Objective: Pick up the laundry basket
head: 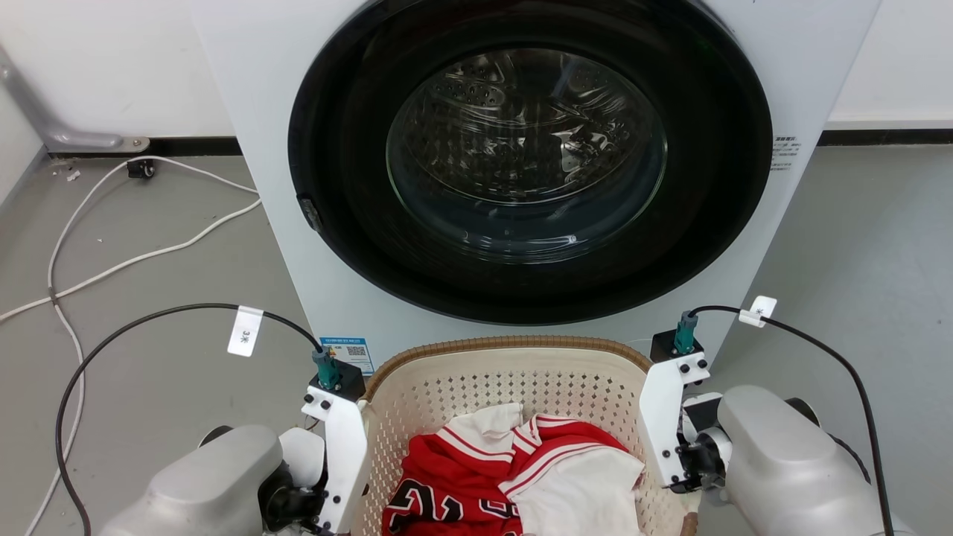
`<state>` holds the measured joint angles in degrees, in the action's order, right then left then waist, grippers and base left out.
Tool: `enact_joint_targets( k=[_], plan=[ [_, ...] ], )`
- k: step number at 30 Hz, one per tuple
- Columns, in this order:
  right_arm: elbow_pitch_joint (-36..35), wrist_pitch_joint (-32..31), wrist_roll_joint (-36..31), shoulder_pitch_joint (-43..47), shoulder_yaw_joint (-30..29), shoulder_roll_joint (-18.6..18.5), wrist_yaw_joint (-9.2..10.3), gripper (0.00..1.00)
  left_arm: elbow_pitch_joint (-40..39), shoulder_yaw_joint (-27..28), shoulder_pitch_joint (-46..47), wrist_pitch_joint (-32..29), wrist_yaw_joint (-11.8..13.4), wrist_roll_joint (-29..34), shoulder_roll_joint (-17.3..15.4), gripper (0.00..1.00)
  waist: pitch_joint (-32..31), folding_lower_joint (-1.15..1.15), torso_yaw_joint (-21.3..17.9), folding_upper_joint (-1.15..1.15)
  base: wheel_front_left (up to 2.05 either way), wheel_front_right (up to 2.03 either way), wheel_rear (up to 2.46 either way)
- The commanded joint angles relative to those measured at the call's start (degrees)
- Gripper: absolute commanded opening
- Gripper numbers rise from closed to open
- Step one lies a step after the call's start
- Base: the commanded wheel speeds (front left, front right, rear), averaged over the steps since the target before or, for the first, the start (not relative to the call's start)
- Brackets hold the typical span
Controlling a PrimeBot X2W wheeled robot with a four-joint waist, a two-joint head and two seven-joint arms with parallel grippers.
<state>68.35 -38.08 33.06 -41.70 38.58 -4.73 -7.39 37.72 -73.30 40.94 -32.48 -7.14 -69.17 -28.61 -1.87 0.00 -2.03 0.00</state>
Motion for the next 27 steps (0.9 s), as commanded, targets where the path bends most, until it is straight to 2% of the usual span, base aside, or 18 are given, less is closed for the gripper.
enact_joint_targets(
  k=[1,27],
  plan=[
    [0.21,0.06,-0.05,0.04,0.51,-0.7,-0.18,0.0,-0.06,-0.14,0.62,0.4,-0.6,0.79,-0.77,0.0,0.02,0.0,-0.02,0.0,0.0,0.0,0.0],
    [1.88,0.87,2.66,-1.1,2.49,-1.0,-0.18,0.0,0.96,-0.12,0.8,0.52,-0.53,0.94,-0.82,0.0,0.05,0.0,0.11,0.0,0.0,0.0,0.0]
  ],
)
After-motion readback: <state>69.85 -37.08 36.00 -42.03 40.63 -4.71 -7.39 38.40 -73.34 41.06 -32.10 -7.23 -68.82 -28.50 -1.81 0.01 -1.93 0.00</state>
